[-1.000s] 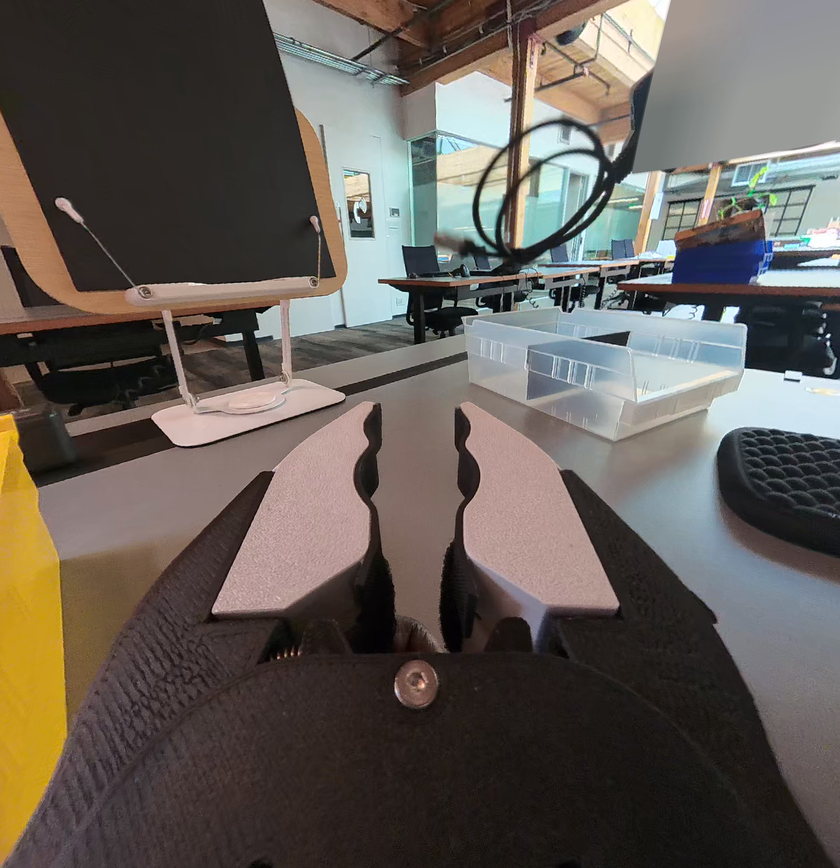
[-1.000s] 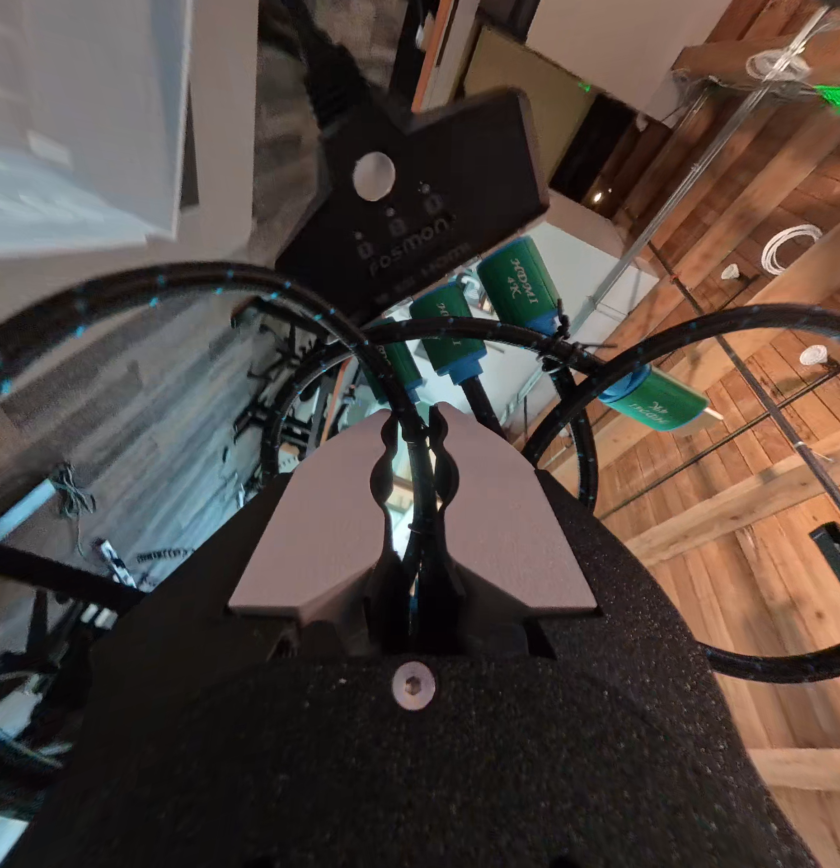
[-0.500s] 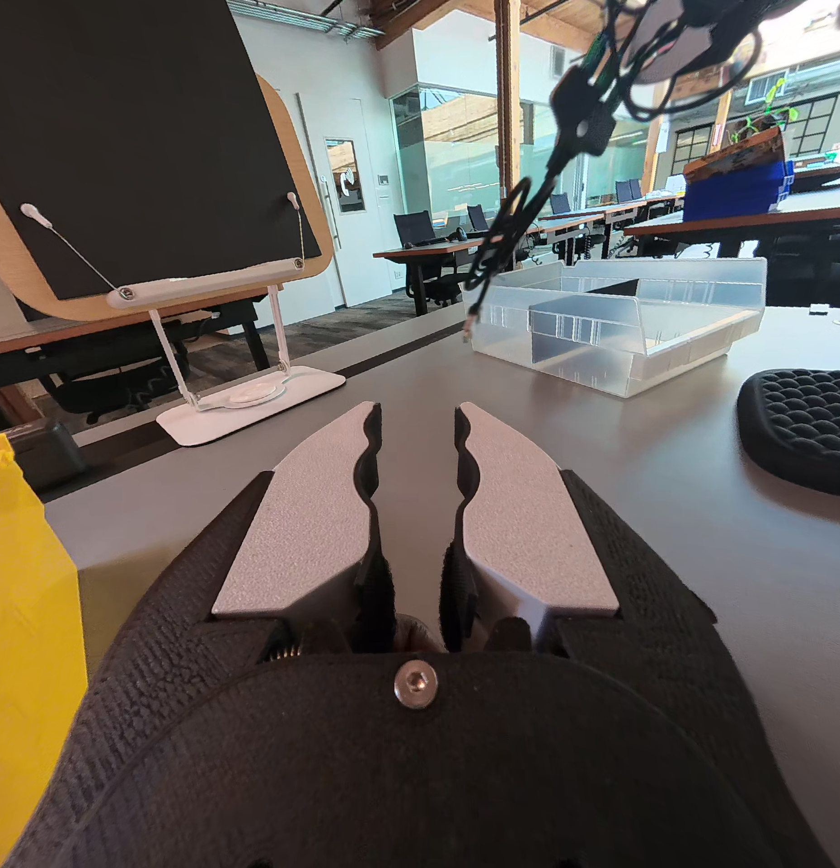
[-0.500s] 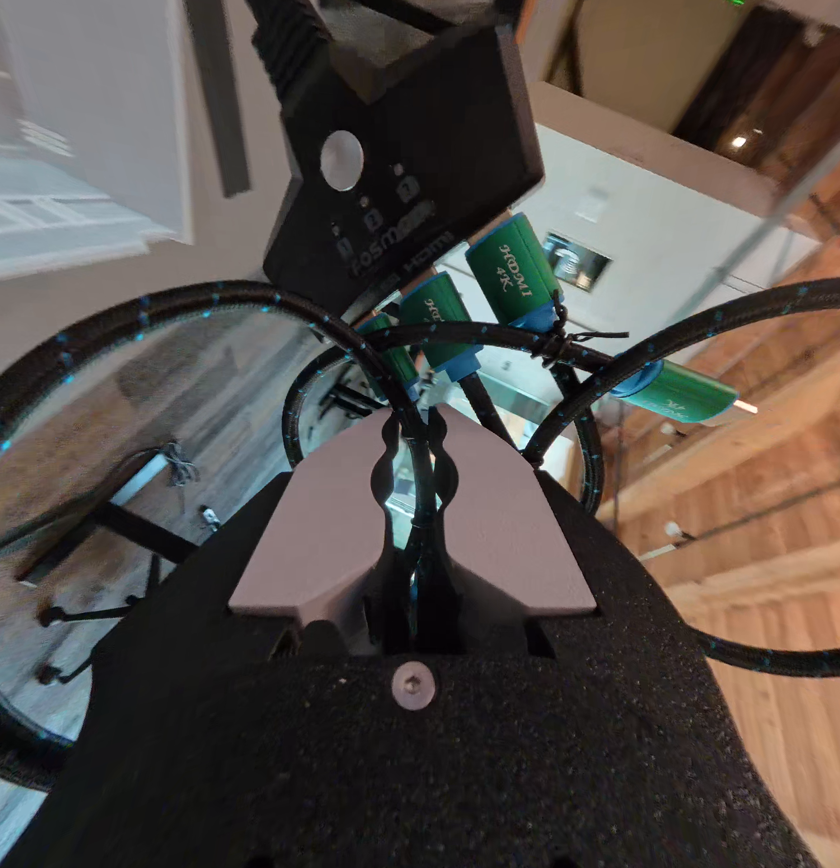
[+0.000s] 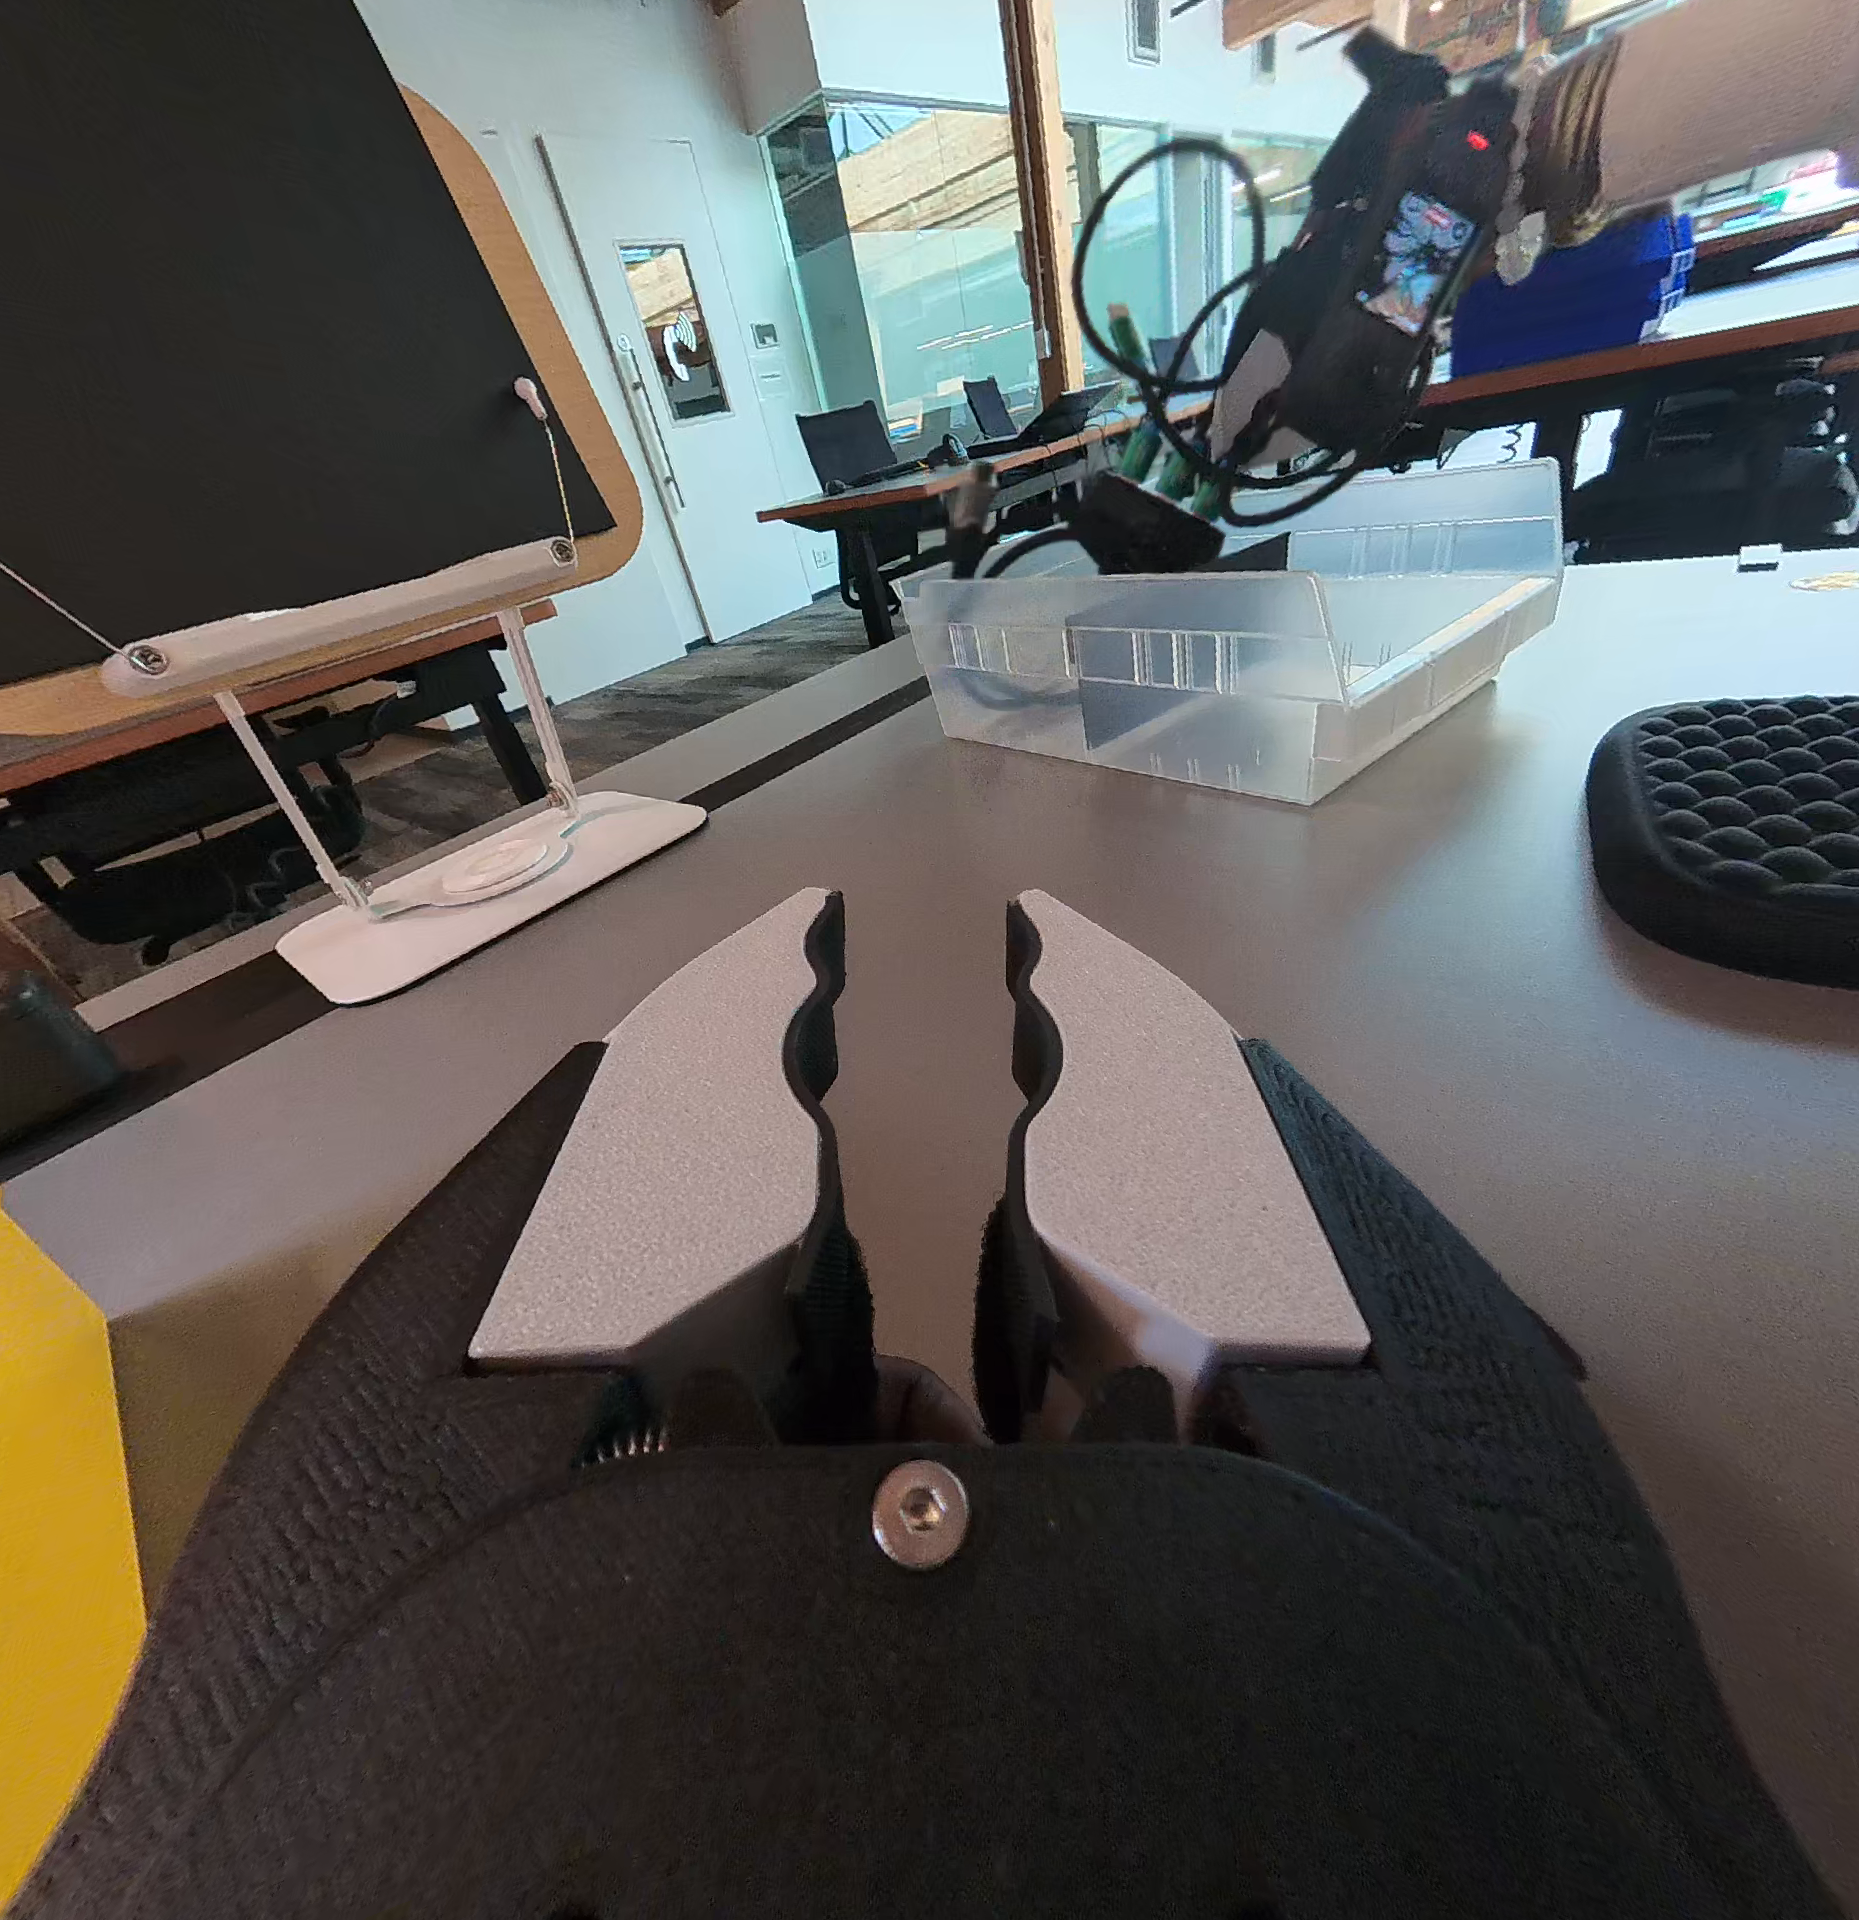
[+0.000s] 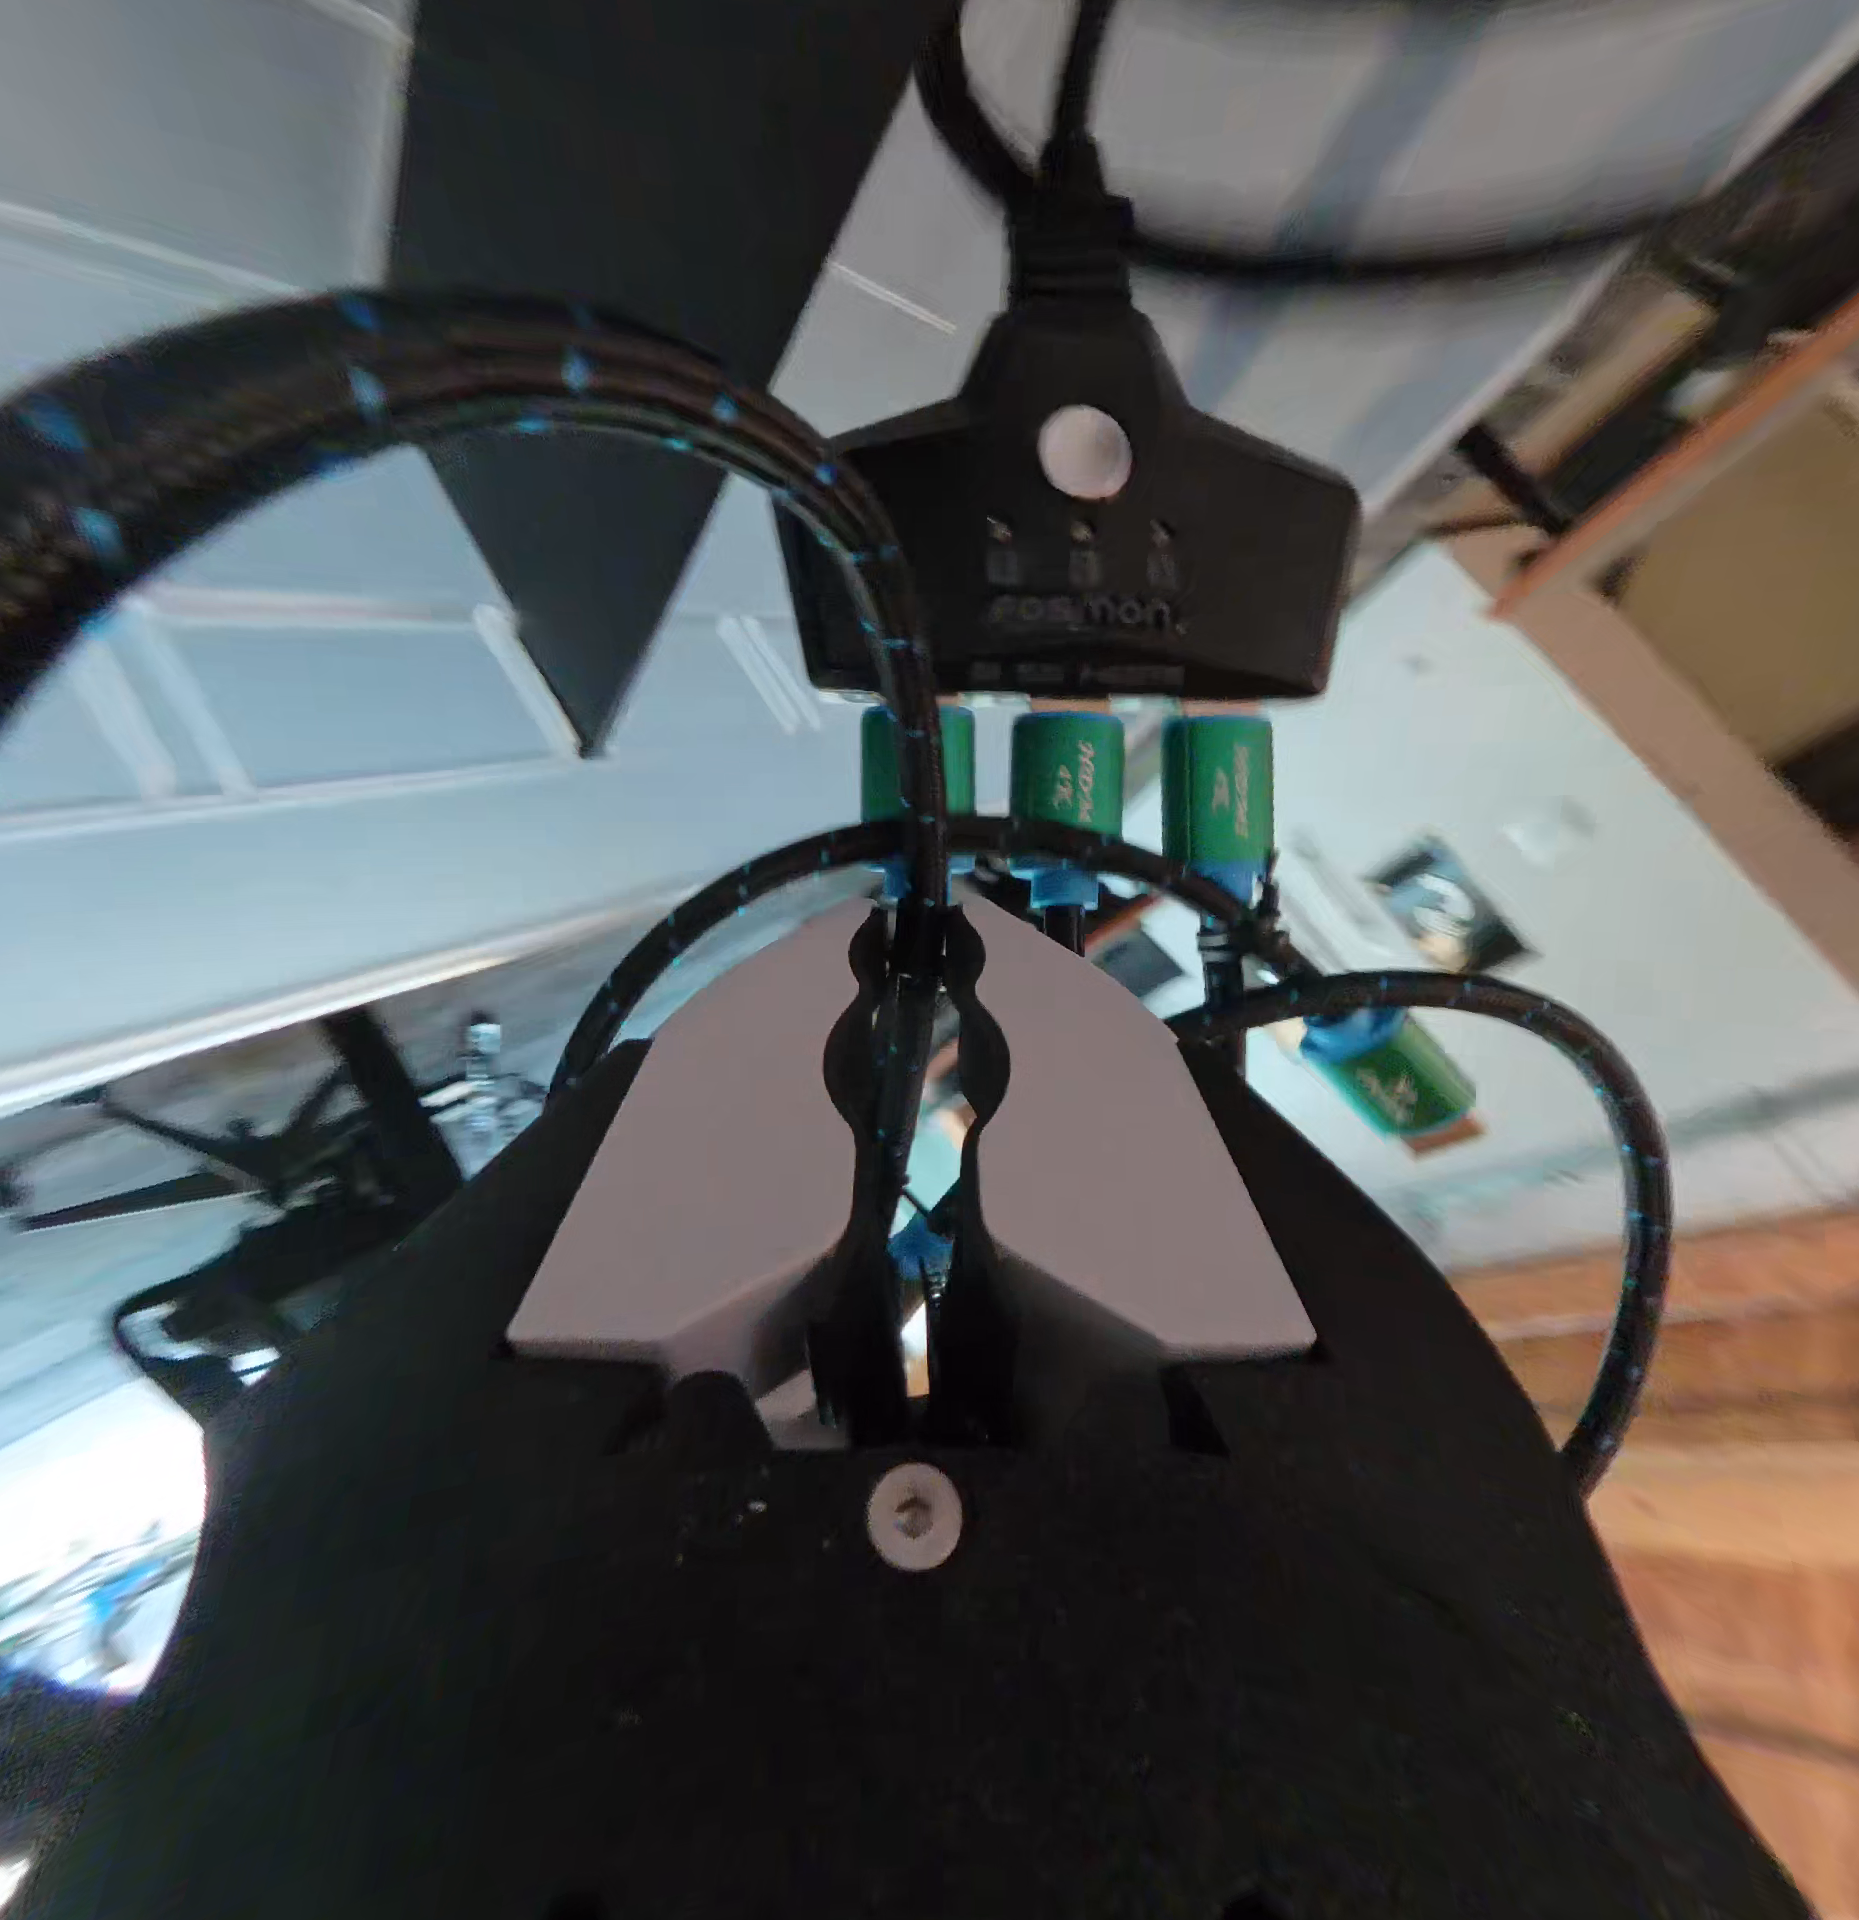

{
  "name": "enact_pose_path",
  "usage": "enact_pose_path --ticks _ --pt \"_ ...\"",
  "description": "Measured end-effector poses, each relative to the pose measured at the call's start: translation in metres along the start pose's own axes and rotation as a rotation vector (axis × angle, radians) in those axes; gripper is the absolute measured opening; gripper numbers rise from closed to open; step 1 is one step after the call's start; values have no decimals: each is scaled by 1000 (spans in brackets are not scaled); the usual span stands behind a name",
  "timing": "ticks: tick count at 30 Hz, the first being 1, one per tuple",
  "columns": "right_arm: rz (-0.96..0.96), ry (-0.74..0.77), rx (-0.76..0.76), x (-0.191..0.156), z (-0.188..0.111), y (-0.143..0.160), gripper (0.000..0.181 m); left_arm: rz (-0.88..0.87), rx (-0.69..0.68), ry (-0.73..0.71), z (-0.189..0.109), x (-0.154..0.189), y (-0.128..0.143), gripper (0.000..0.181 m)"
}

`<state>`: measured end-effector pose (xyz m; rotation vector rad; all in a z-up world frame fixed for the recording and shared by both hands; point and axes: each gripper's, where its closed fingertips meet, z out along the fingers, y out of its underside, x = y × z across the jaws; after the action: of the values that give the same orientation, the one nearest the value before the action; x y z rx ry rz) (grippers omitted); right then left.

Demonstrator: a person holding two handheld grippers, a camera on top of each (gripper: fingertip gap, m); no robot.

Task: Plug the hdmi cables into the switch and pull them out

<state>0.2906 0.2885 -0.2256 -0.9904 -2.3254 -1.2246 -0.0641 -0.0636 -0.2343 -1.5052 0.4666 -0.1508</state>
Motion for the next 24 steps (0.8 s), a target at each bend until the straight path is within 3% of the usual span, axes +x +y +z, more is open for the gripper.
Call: enact_pose_path --ticks 3,5,9,14,16,19,21,24 --pt "27 -173 33 -6 1 -4 14 -1 0 2 0 0 0 29" --pt "107 -254 69 -3 -5 -6 28 -1 2 3 0 0 0 29" --pt "530 -322 153 29 -33 -2 67 -13 5 5 0 -1 0 29" --pt "1015 36 332 102 -100 16 87 -8 -6 15 1 1 1 30" --pt "1267 167 589 125 -148 -3 89 5 -18 25 2 3 3 30" --pt "1509 230 1145 134 -227 -61 90 21 -37 31 4 5 7 30" --pt "1567 224 1471 125 -266 -102 86 29 -43 34 4 5 8 30" --pt "1481 187 1887 97 -301 -173 68 41 -45 40 4 7 8 30"
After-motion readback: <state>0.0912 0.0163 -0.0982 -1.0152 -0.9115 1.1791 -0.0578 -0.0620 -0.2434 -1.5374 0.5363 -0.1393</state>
